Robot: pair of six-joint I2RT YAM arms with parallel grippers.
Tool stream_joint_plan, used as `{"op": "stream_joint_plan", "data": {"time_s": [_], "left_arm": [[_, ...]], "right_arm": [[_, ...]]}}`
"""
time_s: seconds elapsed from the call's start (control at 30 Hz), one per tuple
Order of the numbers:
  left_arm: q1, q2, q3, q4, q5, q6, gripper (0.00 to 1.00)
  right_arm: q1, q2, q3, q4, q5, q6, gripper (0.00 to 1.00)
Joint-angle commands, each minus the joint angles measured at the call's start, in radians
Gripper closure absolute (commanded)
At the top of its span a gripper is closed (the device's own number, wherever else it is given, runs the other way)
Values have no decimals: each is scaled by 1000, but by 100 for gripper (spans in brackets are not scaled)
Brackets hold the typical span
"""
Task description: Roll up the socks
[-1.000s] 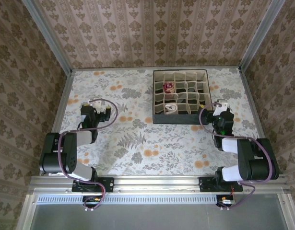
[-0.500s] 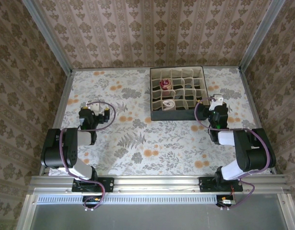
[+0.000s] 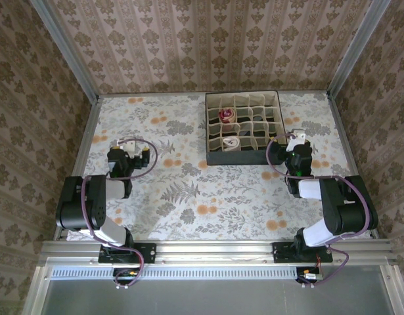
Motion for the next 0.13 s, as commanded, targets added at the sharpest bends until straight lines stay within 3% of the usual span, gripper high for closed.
{"op": "stream_joint_plan", "data": {"time_s": [0.0,0.1], "left_arm": [[7,3,18,9,6,-26,0],[11,3,17,10,4,-32,0]], "right_arm": [[5,19,4,-76,35,-27,0],[5,19,4,-77,35,-27,0]]}}
